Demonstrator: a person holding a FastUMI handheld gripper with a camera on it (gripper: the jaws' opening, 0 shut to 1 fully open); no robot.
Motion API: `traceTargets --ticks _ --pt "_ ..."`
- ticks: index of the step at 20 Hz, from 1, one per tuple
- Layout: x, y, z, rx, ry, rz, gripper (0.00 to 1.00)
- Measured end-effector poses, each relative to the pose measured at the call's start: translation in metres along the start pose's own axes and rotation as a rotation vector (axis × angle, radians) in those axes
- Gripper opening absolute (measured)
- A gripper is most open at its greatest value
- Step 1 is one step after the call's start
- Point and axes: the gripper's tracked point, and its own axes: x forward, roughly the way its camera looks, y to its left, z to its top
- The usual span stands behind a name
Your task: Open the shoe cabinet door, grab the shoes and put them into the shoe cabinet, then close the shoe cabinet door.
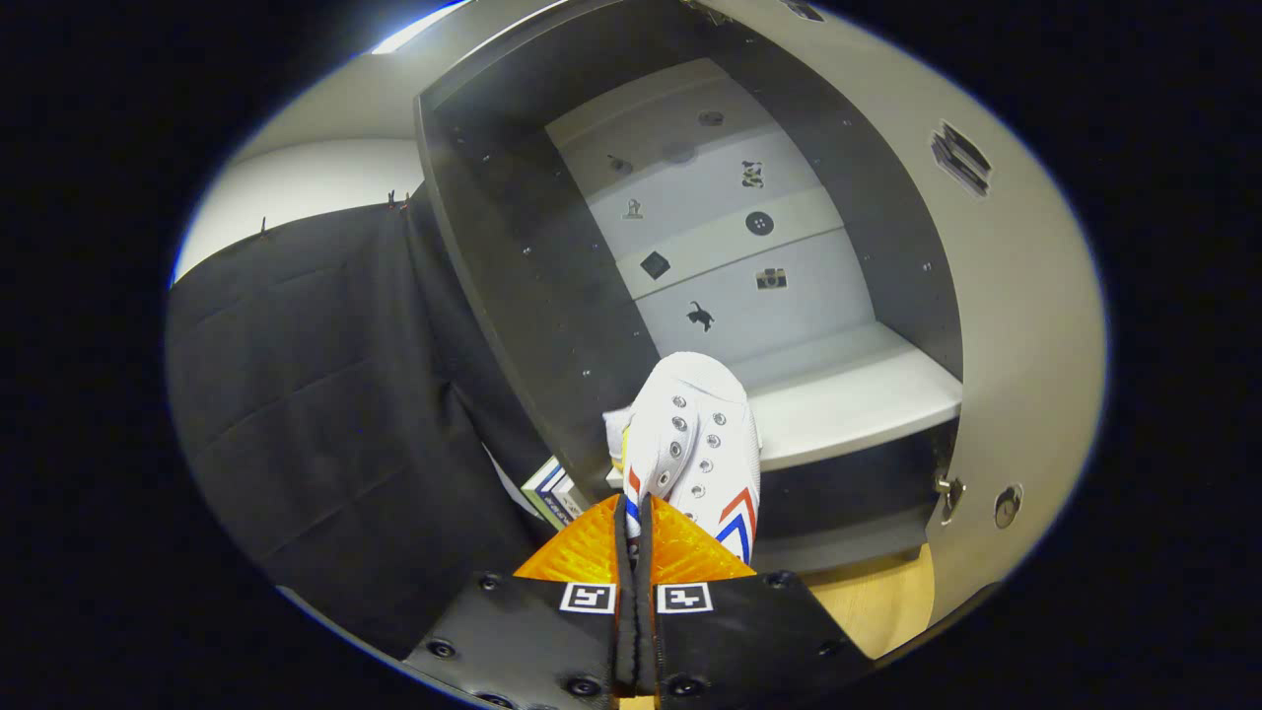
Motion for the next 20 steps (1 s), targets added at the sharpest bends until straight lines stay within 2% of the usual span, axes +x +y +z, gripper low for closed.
traceTargets --ticks 9,13,20 --pt "0.084 -0.036 0.055 0.000 -0.044 -0.070 0.01" --pt "0.121 -0.052 0.070 -0.051 -0.050 -0.116 0.01" --pt "0.172 -0.077 0.059 -0.088 -0.014 -0.193 0.01"
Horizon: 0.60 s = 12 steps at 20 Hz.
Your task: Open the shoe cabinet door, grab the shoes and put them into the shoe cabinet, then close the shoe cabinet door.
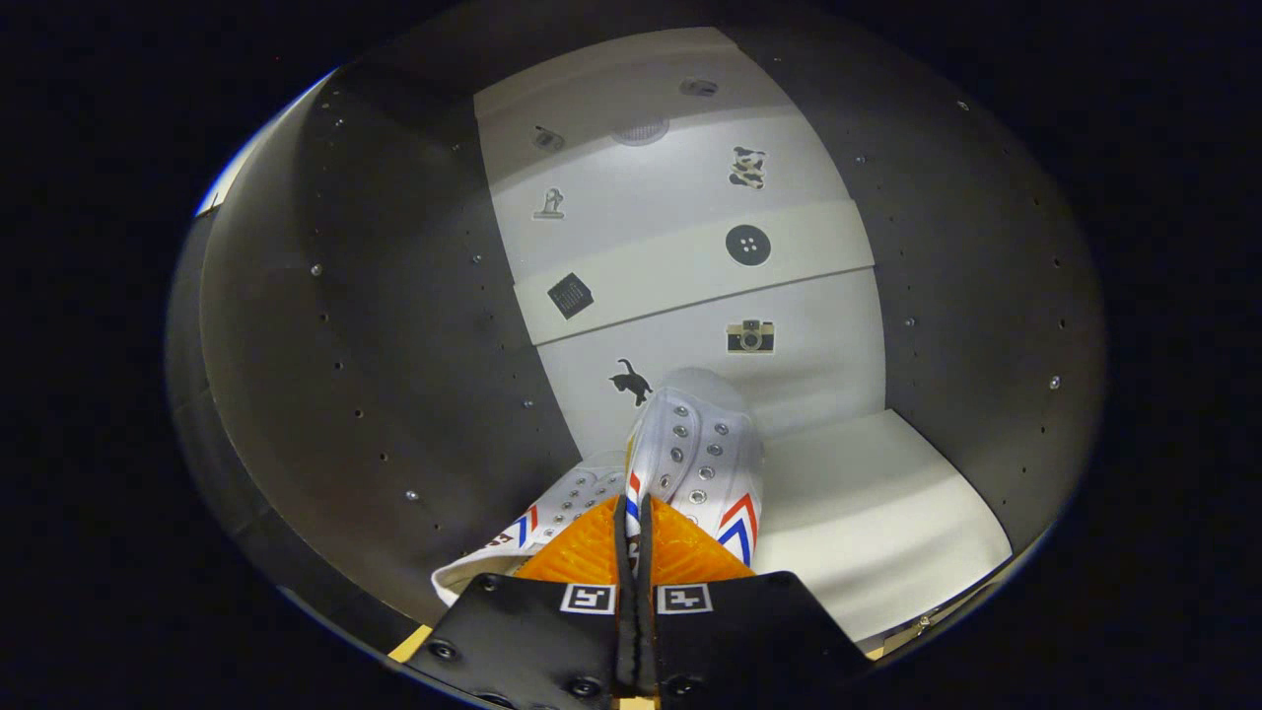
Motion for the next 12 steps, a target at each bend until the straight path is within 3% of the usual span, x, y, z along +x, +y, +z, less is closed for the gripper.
traceTargets --ticks 5,11,12 --pt "0.006 0.003 -0.001 -0.016 -0.012 -0.016 0.04" --pt "-0.036 0.025 0.014 -0.091 -0.075 -0.019 0.99" --pt "-0.048 0.031 0.015 -0.105 -0.087 -0.015 0.98"
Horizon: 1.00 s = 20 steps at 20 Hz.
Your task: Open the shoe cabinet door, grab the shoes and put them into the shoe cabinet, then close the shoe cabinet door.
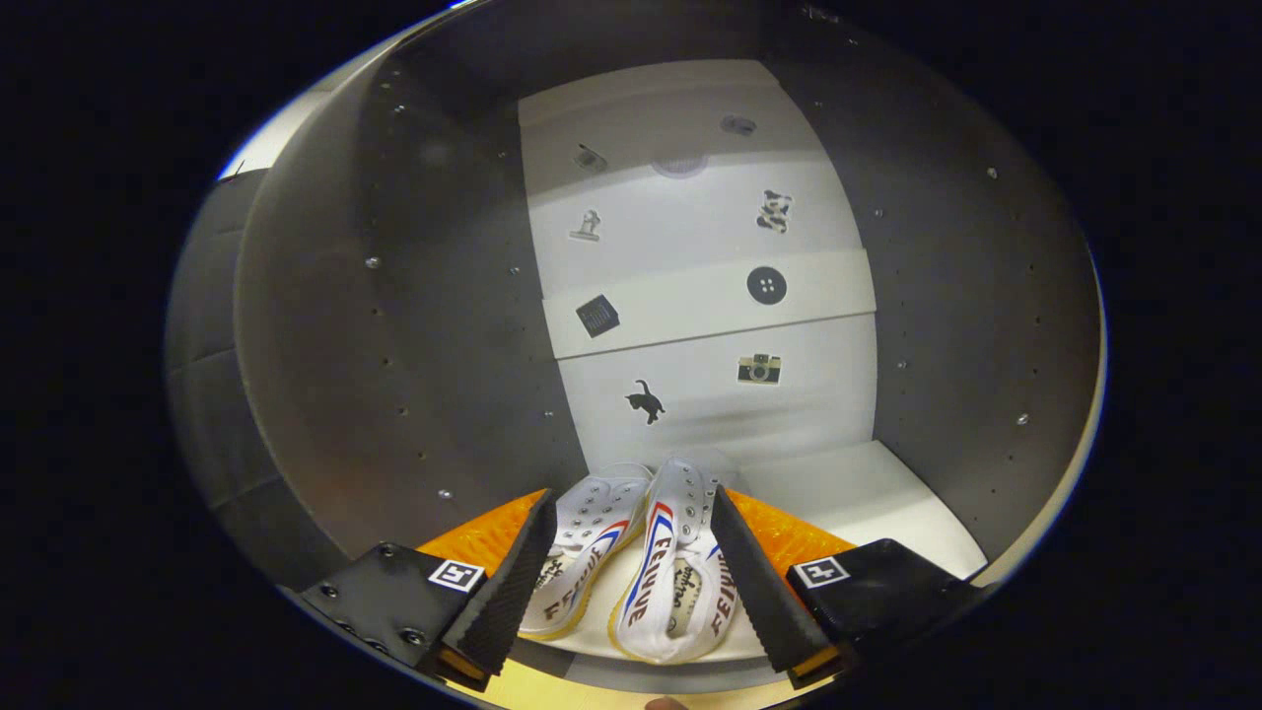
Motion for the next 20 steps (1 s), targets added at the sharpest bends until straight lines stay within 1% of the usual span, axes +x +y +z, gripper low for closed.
traceTargets --ticks 3,7,16,20 --pt "-0.047 0.018 0.007 -0.035 -0.028 0.024 0.98" --pt "-0.114 0.038 0.012 -0.051 -0.057 0.055 0.98" --pt "-0.249 0.062 0.012 -0.081 -0.102 0.101 0.98" --pt "-0.308 0.068 0.006 -0.075 -0.099 0.143 0.97"
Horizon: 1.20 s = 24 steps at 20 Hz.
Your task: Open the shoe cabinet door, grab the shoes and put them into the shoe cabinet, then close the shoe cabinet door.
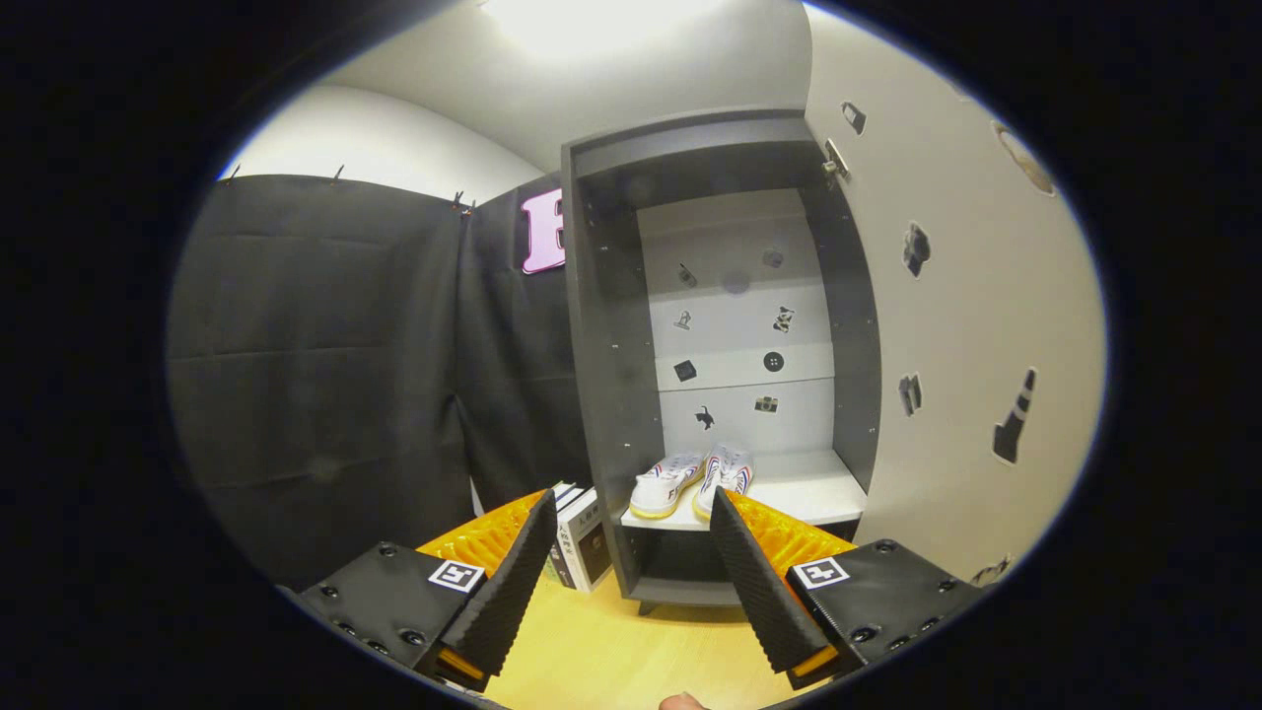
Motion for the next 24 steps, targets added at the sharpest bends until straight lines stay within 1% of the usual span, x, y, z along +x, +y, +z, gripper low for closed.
traceTargets --ticks 5,9,16,20,22,24 --pt "-0.074 0.001 0.004 0.005 -0.009 0.021 0.97" --pt "-0.123 -0.004 0.009 0.017 -0.014 0.054 0.98" --pt "-0.184 -0.058 0.024 -0.012 -0.007 0.104 0.97" --pt "-0.210 -0.093 0.024 -0.031 0.024 0.158 0.97" --pt "-0.214 -0.119 0.024 -0.021 0.038 0.150 0.97" --pt "-0.219 -0.139 0.033 -0.003 0.023 0.149 0.98"
